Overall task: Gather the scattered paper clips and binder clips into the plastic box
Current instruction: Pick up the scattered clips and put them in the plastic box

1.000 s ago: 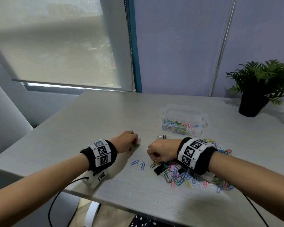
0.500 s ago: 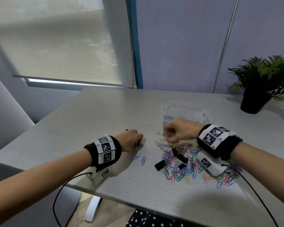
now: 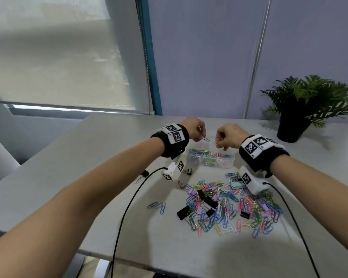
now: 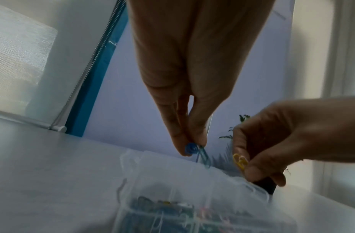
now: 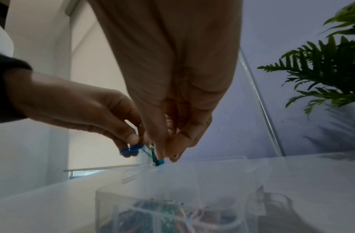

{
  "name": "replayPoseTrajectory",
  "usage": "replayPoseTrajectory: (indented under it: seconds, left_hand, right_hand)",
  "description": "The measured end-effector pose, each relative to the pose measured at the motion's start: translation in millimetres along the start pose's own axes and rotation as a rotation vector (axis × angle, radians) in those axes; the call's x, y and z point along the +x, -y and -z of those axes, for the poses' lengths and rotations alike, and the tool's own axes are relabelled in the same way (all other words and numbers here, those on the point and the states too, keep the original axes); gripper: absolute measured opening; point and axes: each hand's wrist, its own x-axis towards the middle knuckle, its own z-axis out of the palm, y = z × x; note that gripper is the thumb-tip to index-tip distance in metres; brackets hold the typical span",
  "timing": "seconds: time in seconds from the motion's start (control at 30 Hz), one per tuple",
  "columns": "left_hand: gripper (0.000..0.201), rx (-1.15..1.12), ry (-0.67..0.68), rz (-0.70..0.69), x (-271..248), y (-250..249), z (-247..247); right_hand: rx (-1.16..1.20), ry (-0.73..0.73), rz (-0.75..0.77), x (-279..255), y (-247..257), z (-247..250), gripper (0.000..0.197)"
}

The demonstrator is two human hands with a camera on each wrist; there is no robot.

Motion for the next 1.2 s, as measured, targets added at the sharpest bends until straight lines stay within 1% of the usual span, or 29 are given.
replayPoseTrajectory:
  seconds: [0.1, 0.2, 0.27, 0.33, 0.37, 0.43, 0.53, 0.57, 0.6, 0.67, 0.73, 0.77, 0.83, 0.9, 0.93, 1.0, 1.1, 1.2]
  left_hand:
    - [0.021, 0.015, 0.041, 0.046, 4.6, 1.0, -14.4]
    - [0.025, 0.066, 0.092, 0.013, -15.1, -0.2, -17.2]
    - [0.026, 0.113, 0.117, -0.016, -35.4, 2.9, -13.1]
    - [0.026, 0.108, 0.149, -0.014, -60.4, 9.3, -8.1]
    - [0.024, 0.116, 0.167, 0.001, -73.9, 13.7, -6.3]
    - [0.021, 0.155, 0.220, 0.082, -103.9, 27.9, -5.8]
    - [0.035, 0.192, 0.338, 0.295, -151.2, 51.0, -13.2]
    - [0.039, 0.199, 0.377, 0.339, -164.8, 55.2, -17.8]
    - [0.041, 0.218, 0.404, 0.350, -176.3, 56.4, -23.8]
    - [0.048, 0.325, 0.398, 0.284, -188.9, 53.8, -36.4]
    - [0.055, 0.404, 0.355, 0.185, -188.7, 44.3, -47.2]
    - [0.053, 0.398, 0.337, 0.153, -184.3, 39.4, -51.3]
    - [0.040, 0.369, 0.302, 0.113, -170.4, 32.5, -55.3]
    - [0.032, 0.368, 0.295, 0.106, -155.7, 28.8, -54.1]
    - [0.029, 0.377, 0.300, 0.102, -149.7, 28.3, -52.5]
    - [0.026, 0.389, 0.312, 0.096, -143.0, 28.1, -49.9]
    - [0.025, 0.414, 0.336, 0.080, -139.6, 27.6, -49.4]
    - [0.021, 0.392, 0.305, 0.034, -138.8, 27.3, -47.8]
  right_hand:
    - [-0.056, -0.008, -0.037, 2.0, 1.8, -6.2, 0.005]
    - [-0.111, 0.026, -0.024, -2.0, 1.9, -8.7, 0.012]
    - [-0.169, 0.020, 0.048, -10.9, 6.1, -7.8, 0.014]
    - [-0.181, 0.042, 0.173, -25.1, 14.7, -8.5, 0.014]
    - [-0.179, 0.088, 0.245, -34.4, 20.6, -10.0, 0.014]
    - [-0.188, 0.236, 0.375, -54.6, 33.4, -17.4, 0.014]
    - [-0.283, 0.428, 0.522, -78.2, 47.5, -37.0, 0.015]
    - [-0.317, 0.469, 0.548, -83.0, 50.5, -44.1, 0.017]
    - [-0.347, 0.501, 0.561, -86.0, 52.6, -51.4, 0.020]
    - [-0.416, 0.523, 0.571, -87.9, 56.0, -64.1, 0.025]
    - [-0.468, 0.494, 0.572, -85.4, 58.9, -71.2, 0.028]
    - [-0.475, 0.477, 0.563, -82.8, 60.1, -73.0, 0.028]
    - [-0.454, 0.454, 0.537, -76.3, 60.0, -74.7, 0.022]
    - [-0.399, 0.441, 0.491, -70.7, 54.0, -75.2, 0.015]
    - [-0.377, 0.440, 0.468, -69.5, 50.5, -74.2, 0.015]
    - [-0.349, 0.437, 0.435, -69.1, 43.7, -72.3, 0.018]
    - [-0.332, 0.420, 0.411, -69.4, 33.9, -70.1, 0.016]
    - [-0.270, 0.392, 0.377, -68.4, 25.7, -68.9, 0.022]
